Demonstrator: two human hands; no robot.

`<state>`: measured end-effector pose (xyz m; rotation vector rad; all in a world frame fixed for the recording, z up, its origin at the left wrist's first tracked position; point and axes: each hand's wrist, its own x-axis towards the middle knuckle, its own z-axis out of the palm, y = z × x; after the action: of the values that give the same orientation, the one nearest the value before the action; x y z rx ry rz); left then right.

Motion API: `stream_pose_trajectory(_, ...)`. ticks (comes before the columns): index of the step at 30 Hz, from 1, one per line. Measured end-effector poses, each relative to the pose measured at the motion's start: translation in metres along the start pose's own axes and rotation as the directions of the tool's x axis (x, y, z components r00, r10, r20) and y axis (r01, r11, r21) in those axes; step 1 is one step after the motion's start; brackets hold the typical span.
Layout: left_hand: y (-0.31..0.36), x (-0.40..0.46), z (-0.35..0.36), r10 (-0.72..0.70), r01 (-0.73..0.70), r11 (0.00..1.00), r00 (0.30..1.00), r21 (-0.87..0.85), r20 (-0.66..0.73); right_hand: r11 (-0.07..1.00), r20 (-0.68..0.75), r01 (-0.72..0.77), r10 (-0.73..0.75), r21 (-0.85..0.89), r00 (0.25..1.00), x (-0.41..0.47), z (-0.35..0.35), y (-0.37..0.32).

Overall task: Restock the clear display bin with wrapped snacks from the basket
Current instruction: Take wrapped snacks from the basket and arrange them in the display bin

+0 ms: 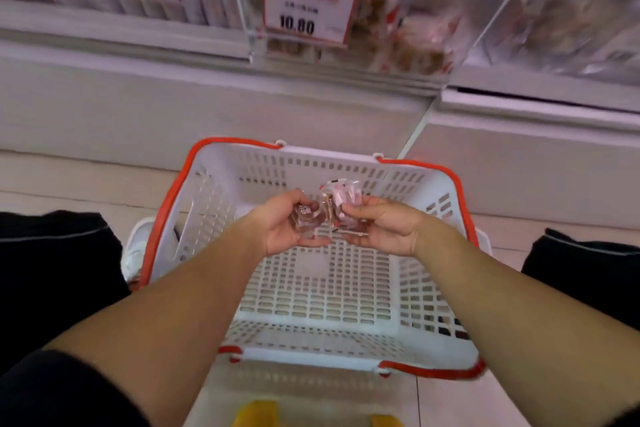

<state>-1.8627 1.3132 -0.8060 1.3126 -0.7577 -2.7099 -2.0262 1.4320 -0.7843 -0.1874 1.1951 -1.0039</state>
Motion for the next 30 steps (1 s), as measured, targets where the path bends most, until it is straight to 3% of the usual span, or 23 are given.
stream_pose_trajectory(5, 0.050, -0.075, 0.055, 0.021, -0.074, 0.975, 0.969, 0.210, 0.247, 0.974, -0.006, 0.165, -0.168, -0.157, 0.986, -0.073, 0.041, -0.064)
stream_pose_trajectory(8, 0.082, -0.128, 0.090, 0.087, -0.179, 0.919, 0.962, 0.353, 0.261, 0.908, 0.009, 0.305, -0.316, -0.288, 0.949, -0.118, 0.071, -0.098)
stream_pose_trajectory(12, 0.115, -0.183, 0.130, 0.263, -0.399, 0.826, 0.898, 0.399, 0.353, 0.816, 0.124, 0.495, -0.481, -0.298, 0.868, -0.165, 0.107, -0.143)
stream_pose_trajectory(16, 0.135, -0.200, 0.152, 0.437, -0.535, 0.735, 0.843, 0.417, 0.314, 0.762, 0.141, 0.569, -0.555, -0.310, 0.820, -0.174, 0.122, -0.173)
stream_pose_trajectory(21, 0.158, -0.193, 0.148, 0.332, -0.431, 0.843, 0.888, 0.321, 0.318, 0.695, 0.106, 0.618, -0.629, -0.368, 0.770, -0.164, 0.115, -0.192)
stream_pose_trajectory(23, 0.167, -0.192, 0.149, 0.295, -0.388, 0.874, 0.902, 0.293, 0.314, 0.529, 0.148, 0.646, -0.699, -0.550, 0.699, -0.172, 0.106, -0.207)
stream_pose_trajectory(25, 0.174, -0.191, 0.151, 0.259, -0.350, 0.891, 0.915, 0.289, 0.308, 0.353, 0.235, 0.603, -0.691, -0.716, 0.684, -0.181, 0.098, -0.219)
stream_pose_trajectory(27, 0.175, -0.191, 0.151, 0.226, -0.323, 0.872, 0.932, 0.368, 0.283, 0.231, 0.314, 0.557, -0.630, -0.798, 0.710, -0.187, 0.096, -0.220)
stream_pose_trajectory(30, 0.172, -0.191, 0.150, 0.154, -0.328, 0.782, 0.926, 0.530, 0.345, 0.226, 0.398, 0.614, -0.585, -0.757, 0.707, -0.187, 0.096, -0.214)
